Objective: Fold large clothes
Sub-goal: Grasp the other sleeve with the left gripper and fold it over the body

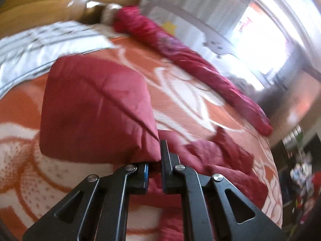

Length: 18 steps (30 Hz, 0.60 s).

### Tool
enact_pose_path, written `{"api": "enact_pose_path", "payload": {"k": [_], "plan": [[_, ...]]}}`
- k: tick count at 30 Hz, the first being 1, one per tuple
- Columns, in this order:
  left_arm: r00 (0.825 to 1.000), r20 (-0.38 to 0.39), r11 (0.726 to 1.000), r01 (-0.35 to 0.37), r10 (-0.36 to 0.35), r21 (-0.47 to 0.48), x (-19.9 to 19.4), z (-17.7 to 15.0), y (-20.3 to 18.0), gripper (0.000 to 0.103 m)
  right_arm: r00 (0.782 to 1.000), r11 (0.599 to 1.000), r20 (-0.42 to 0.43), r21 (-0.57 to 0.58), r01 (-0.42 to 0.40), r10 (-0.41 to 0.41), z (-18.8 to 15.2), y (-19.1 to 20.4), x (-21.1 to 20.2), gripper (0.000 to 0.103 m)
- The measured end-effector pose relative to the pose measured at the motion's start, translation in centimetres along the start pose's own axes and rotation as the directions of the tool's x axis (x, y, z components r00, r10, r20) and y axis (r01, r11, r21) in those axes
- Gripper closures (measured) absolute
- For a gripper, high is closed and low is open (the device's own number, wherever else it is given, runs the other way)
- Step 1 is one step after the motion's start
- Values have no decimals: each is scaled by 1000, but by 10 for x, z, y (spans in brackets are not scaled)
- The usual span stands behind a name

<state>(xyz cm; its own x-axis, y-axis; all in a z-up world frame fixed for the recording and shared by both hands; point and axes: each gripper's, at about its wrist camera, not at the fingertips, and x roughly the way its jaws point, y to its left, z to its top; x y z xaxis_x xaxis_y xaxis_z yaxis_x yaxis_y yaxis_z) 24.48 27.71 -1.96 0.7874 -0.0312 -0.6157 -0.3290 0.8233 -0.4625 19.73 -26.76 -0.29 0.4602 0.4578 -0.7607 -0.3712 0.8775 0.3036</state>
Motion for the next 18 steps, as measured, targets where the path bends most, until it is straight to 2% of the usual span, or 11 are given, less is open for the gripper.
{"api": "enact_pose_path", "payload": {"k": [4,9,18], "plan": [[997,-24,993,80,-78,85,-6,-13,-47,96,1000,1000,10,17,-2,2,-1,-5,-3,50],[980,-76,972,190,-181,140,-6,-33,-101,96,1000,999,17,44,-1,0,-2,-14,-4,50],[950,-162,917,302,-267,262,11,-68,-180,96,999,993,44,120,-14,9,1,-40,-9,49]]}}
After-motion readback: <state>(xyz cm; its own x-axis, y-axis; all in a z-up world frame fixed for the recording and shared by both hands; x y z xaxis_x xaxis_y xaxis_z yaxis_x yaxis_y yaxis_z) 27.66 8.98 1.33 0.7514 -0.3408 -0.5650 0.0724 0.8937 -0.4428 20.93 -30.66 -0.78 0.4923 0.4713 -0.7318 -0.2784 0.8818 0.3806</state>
